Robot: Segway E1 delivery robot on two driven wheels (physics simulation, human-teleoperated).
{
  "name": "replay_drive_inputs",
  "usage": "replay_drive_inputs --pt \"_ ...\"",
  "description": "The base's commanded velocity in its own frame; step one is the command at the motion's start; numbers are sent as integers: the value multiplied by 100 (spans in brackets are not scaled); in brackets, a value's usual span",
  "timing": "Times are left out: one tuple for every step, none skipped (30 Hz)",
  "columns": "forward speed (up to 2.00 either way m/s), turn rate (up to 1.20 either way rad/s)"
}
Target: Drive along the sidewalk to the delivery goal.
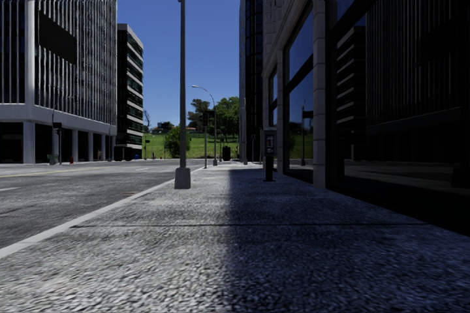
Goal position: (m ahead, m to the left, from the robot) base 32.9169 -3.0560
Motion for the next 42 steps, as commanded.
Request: replay_drive_inputs --pt "200 0" --pt "200 0" --pt "200 0" --pt "200 0" --pt "200 0" --pt "200 0" --pt "200 0" --pt "200 0" --pt "200 0" --pt "200 0" --pt "200 0" --pt "200 0" --pt "200 0" --pt "200 0" --pt "200 0" --pt "200 0" --pt "200 0" --pt "200 0" --pt "200 0" --pt "200 0" --pt "200 0" --pt "200 0" --pt "200 0" --pt "200 0" --pt "200 0" --pt "200 0" --pt "200 0" --pt "200 0" --pt "200 0" --pt "200 0" --pt "200 0" --pt "200 0" --pt "200 0" --pt "200 0" --pt "200 0" --pt "200 0" --pt "200 0" --pt "200 0" --pt "200 0" --pt "200 0" --pt "200 0" --pt "200 0"
